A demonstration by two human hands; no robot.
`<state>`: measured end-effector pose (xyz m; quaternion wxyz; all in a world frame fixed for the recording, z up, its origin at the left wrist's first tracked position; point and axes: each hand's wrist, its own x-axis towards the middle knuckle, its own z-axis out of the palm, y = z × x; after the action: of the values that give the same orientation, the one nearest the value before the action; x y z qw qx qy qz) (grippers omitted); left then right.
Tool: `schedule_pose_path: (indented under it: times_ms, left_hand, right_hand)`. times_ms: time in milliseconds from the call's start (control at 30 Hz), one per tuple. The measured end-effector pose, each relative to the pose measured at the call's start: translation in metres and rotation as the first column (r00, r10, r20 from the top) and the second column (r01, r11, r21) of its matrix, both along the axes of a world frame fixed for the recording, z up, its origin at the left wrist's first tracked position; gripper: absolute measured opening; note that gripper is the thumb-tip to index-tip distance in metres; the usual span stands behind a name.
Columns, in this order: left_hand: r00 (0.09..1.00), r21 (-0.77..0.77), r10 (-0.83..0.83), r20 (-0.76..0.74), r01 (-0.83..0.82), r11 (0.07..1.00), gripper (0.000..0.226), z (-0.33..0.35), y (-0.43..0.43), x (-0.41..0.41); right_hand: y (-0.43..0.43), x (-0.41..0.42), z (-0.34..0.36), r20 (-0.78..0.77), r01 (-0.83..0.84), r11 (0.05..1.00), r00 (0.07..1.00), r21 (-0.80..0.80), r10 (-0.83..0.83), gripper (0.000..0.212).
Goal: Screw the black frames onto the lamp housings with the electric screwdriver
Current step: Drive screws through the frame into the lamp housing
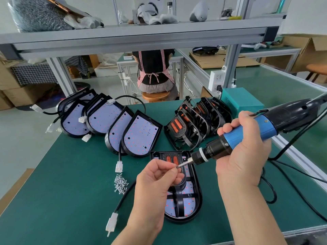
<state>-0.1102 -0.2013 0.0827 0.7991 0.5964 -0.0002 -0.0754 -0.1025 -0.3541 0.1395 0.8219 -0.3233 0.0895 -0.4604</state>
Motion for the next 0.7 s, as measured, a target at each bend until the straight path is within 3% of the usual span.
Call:
schedule_pose_path:
  times_ms: [100, 333, 433, 500, 600, 700]
  left_hand:
    - [0.993, 0.055, 0.033, 0.117, -0.039, 0.998, 0.028, -0.003, -0.004, -0.003]
    - [0.974, 0.137, -0.032, 0.225, 0.001, 0.991, 0.039, -0.01, -0.001, -0.002]
    - [0.962, 0.26, -0.101, 0.252, 0.034, 0.965, 0.05, -0.013, 0.005, 0.003]
    - [0.956, 0.341, -0.059, 0.289, -0.045, 0.939, 0.047, -0.014, 0.011, 0.007]
    - [0.918, 0.552, 0.055, 0.392, -0.283, 0.784, 0.031, -0.014, 0.021, 0.019]
    - [0.951, 0.768, -0.023, 0.309, -0.235, 0.596, 0.055, -0.017, 0.024, 0.031]
  right_hand:
    - [-0.001, 0.002, 0.0, -0.032, 0.02, 1.0, 0.999, 0.004, -0.02, 0.016]
    - [-0.006, 0.001, -0.003, -0.047, 0.005, 0.998, 0.999, 0.06, -0.002, 0.014]
    - [-0.01, -0.001, -0.003, -0.059, 0.01, 0.999, 0.998, 0.042, -0.008, 0.016]
    - [-0.013, -0.002, -0.003, -0.062, 0.015, 1.0, 0.998, 0.016, -0.014, 0.017]
    - [-0.017, -0.004, -0.002, -0.076, 0.016, 0.997, 0.997, -0.07, -0.021, 0.014]
    - [-0.014, -0.003, -0.007, -0.122, -0.037, 0.982, 0.992, -0.185, 0.014, 0.019]
